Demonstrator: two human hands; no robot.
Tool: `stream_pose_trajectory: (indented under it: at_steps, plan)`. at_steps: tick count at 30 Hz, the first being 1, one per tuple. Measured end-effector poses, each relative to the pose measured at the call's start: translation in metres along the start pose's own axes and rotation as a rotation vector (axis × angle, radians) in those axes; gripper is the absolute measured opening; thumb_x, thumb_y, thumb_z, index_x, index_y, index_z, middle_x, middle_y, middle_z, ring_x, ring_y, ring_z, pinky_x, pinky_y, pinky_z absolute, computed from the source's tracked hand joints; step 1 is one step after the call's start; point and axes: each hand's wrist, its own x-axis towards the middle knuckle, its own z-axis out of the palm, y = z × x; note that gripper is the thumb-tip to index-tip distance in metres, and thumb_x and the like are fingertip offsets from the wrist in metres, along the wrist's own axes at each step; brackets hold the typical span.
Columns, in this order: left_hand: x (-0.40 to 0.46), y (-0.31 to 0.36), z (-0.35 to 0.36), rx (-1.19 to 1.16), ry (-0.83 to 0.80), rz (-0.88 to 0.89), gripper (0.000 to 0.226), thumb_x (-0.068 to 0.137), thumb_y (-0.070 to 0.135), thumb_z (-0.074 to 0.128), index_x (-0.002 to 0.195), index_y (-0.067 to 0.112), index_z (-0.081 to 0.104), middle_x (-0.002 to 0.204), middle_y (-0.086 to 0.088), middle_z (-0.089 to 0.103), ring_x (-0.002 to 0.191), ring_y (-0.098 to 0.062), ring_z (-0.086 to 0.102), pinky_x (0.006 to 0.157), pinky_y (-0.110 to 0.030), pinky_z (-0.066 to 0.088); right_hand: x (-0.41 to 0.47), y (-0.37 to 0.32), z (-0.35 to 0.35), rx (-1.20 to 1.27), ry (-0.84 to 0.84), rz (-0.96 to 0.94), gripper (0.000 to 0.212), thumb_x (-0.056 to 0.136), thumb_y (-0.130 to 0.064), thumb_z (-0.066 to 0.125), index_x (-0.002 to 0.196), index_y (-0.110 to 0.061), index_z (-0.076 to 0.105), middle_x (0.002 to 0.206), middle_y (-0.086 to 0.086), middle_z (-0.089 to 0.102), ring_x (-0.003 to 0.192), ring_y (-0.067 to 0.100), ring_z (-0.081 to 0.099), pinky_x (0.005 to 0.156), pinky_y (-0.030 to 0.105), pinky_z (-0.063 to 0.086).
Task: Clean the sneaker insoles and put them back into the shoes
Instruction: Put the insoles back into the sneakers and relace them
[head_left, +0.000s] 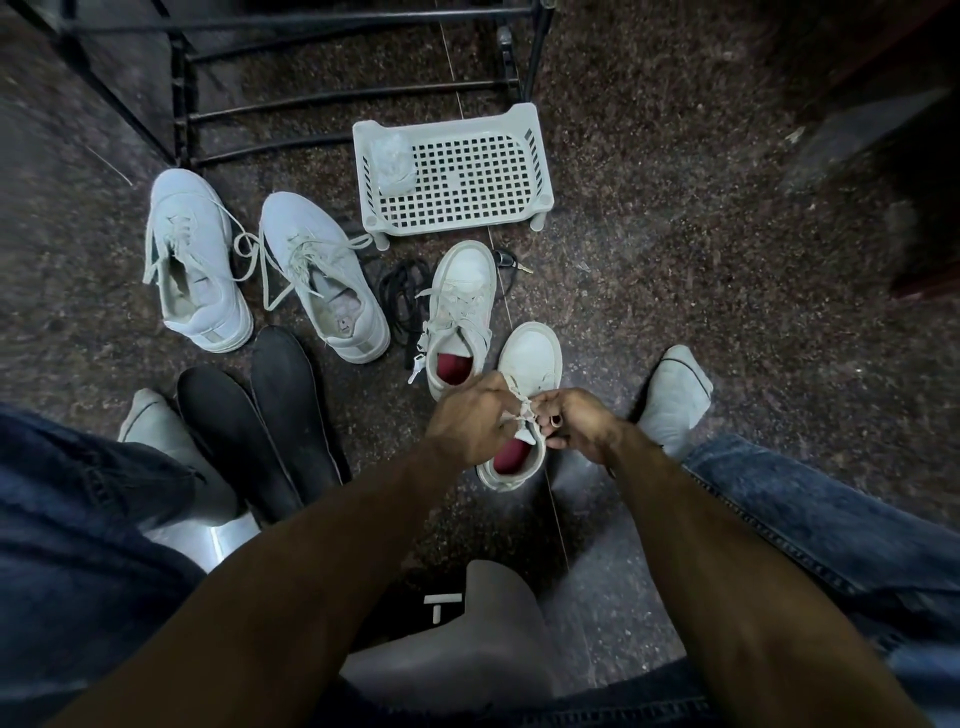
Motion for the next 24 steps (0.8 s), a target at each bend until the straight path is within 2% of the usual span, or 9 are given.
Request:
stream_pose_trajectory:
  at_steps: [4, 7, 10, 13, 15, 17, 19, 21, 24]
  plan:
    - [0.003, 0.01, -0.001, -0.132, 0.03, -0.107, 0.02, 0.089, 0.036, 0.063, 0.104, 0.022, 0.067, 0.109, 0.003, 0.061, 0.1, -0.02, 0.06, 0.078, -0.032, 0.046, -0.002, -0.001, 0.001, -0.034, -0.01, 0.004, 0.018, 0.089, -0.003, 0.049, 0.084, -0.017, 0.06, 0.063, -0.001, 0.05, 0.057, 0.011, 0.047, 0.058, 0.023, 0.039]
    - [0.008, 0.015, -0.007, 0.011, 0.005, -0.086, 0.018, 0.092, 0.031, 0.059, 0.103, 0.023, 0.071, 0.108, 0.0, 0.069, 0.097, -0.023, 0.065, 0.077, -0.033, 0.05, -0.003, 0.0, 0.003, -0.023, 0.005, 0.006, 0.017, 0.09, -0.005, 0.05, 0.083, -0.018, 0.059, 0.063, -0.001, 0.05, 0.056, 0.012, 0.047, 0.058, 0.024, 0.04]
    - [0.012, 0.021, -0.018, 0.234, -0.057, 0.006, 0.02, 0.094, 0.025, 0.049, 0.097, 0.017, 0.067, 0.1, -0.006, 0.068, 0.09, -0.029, 0.066, 0.07, -0.037, 0.05, -0.003, 0.0, 0.003, -0.032, 0.026, 0.003, 0.017, 0.088, -0.005, 0.051, 0.081, -0.017, 0.059, 0.062, -0.001, 0.051, 0.057, 0.012, 0.047, 0.057, 0.023, 0.04]
    - [0.017, 0.025, -0.028, 0.283, -0.16, 0.027, 0.019, 0.091, 0.026, 0.051, 0.099, 0.015, 0.064, 0.103, -0.008, 0.066, 0.093, -0.03, 0.064, 0.072, -0.037, 0.051, -0.007, -0.002, 0.004, -0.069, 0.005, -0.012, 0.015, 0.088, -0.007, 0.054, 0.078, -0.017, 0.059, 0.062, -0.001, 0.051, 0.057, 0.012, 0.047, 0.06, 0.024, 0.04]
    - [0.022, 0.024, -0.033, 0.179, -0.263, -0.073, 0.022, 0.087, 0.034, 0.057, 0.094, 0.014, 0.064, 0.096, -0.007, 0.067, 0.089, -0.028, 0.065, 0.073, -0.036, 0.053, -0.007, -0.002, 0.002, -0.111, -0.007, -0.028, 0.014, 0.086, -0.005, 0.054, 0.08, -0.016, 0.062, 0.062, -0.001, 0.052, 0.058, 0.012, 0.049, 0.061, 0.025, 0.041]
    - [0.025, 0.022, -0.034, -0.177, -0.405, -0.279, 0.031, 0.088, 0.039, 0.06, 0.089, 0.008, 0.062, 0.084, -0.01, 0.067, 0.078, -0.026, 0.068, 0.066, -0.032, 0.054, -0.007, -0.002, 0.001, -0.143, -0.019, -0.036, 0.018, 0.084, -0.003, 0.052, 0.081, -0.016, 0.064, 0.063, 0.0, 0.054, 0.059, 0.012, 0.05, 0.062, 0.025, 0.042]
    - [0.021, 0.023, -0.034, -0.514, -0.493, -0.468, 0.035, 0.092, 0.038, 0.057, 0.101, 0.004, 0.059, 0.09, -0.013, 0.066, 0.075, -0.025, 0.072, 0.064, -0.034, 0.058, -0.007, -0.002, 0.002, -0.149, -0.01, -0.038, 0.019, 0.084, -0.003, 0.052, 0.081, -0.017, 0.065, 0.064, 0.0, 0.055, 0.059, 0.011, 0.051, 0.062, 0.025, 0.042]
    - [0.016, 0.021, -0.029, -0.518, -0.434, -0.472, 0.032, 0.09, 0.035, 0.061, 0.106, 0.007, 0.059, 0.094, -0.011, 0.068, 0.081, -0.025, 0.072, 0.068, -0.039, 0.06, -0.009, -0.003, 0.003, -0.14, 0.015, -0.038, 0.018, 0.084, -0.004, 0.052, 0.084, -0.016, 0.065, 0.063, -0.001, 0.055, 0.059, 0.011, 0.051, 0.061, 0.024, 0.042]
    - [0.011, 0.015, -0.021, -0.205, -0.286, -0.293, 0.025, 0.083, 0.033, 0.068, 0.099, 0.013, 0.067, 0.092, -0.005, 0.07, 0.091, -0.025, 0.068, 0.08, -0.04, 0.057, -0.01, -0.005, 0.004, -0.138, 0.032, -0.023, 0.019, 0.08, -0.002, 0.054, 0.086, -0.015, 0.067, 0.065, 0.001, 0.056, 0.06, 0.012, 0.051, 0.062, 0.025, 0.043]
